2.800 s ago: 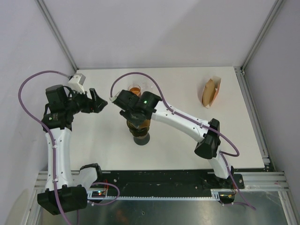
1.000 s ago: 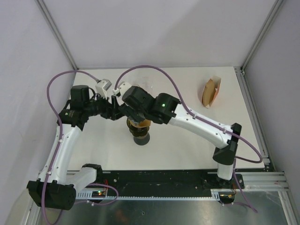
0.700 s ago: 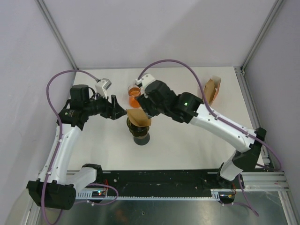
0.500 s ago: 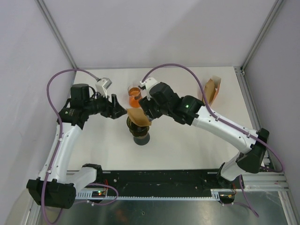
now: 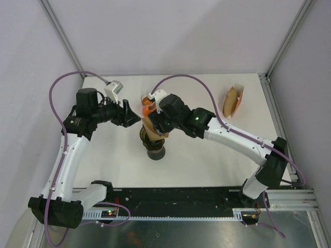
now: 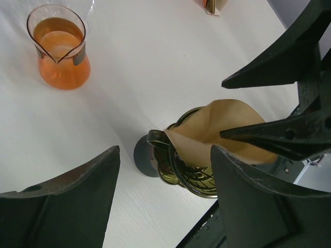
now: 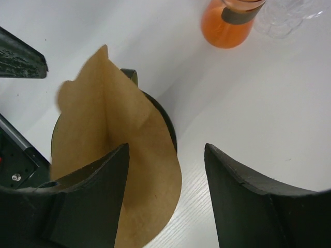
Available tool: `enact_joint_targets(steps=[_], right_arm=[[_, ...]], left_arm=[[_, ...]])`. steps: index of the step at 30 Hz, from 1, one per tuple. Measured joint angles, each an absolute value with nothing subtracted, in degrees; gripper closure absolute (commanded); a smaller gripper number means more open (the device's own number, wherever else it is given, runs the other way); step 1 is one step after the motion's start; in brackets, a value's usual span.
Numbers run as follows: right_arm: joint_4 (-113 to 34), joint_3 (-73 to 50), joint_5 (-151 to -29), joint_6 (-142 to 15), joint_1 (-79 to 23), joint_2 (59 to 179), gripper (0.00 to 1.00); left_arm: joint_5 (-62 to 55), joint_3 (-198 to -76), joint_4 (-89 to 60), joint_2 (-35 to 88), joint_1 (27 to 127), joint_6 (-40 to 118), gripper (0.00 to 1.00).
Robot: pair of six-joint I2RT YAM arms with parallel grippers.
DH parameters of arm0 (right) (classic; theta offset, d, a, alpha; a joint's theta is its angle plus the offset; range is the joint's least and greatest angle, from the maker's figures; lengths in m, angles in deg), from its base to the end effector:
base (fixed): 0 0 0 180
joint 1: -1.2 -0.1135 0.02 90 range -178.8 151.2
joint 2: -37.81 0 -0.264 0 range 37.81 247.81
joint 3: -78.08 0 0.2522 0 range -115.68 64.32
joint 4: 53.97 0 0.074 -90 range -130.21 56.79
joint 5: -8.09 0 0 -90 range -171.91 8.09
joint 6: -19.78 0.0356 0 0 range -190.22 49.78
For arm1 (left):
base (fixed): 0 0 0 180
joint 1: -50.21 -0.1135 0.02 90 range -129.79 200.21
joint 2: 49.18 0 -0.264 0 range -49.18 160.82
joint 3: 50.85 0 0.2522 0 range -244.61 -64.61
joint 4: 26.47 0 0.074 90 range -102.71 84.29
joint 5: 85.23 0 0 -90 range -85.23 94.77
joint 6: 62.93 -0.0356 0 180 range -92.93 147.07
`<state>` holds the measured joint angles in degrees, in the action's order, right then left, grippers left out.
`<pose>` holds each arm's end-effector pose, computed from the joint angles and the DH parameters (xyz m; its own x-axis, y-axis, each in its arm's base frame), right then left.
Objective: Place the coffee filter in the dripper
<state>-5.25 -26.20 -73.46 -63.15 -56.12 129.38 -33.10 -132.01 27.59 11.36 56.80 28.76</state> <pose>0.1996 0.3015 0.3687 -0.4096 -0.4130 -0.8134 -0.7235 0.6902 0.0138 0.2075 -0.0460 0.3759 -0.5649 0.0418 -0.8241 0.5831 0.7270 -0.3627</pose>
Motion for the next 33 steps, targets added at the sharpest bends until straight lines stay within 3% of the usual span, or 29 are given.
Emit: enact_joint_targets(steps=[15, 33], right_arm=[[-3.85, -29.85, -65.64, -65.34, -63.22, 136.66, 0.34], [-4.59, -28.81, -66.89, -62.23, -59.31, 137.55, 0.34]], left_arm=[[-31.26, -128.69, 26.23, 12.93, 58.72, 29.07, 0.26], [-29.82, -128.20, 26.56, 9.91, 59.09, 28.70, 0.23]])
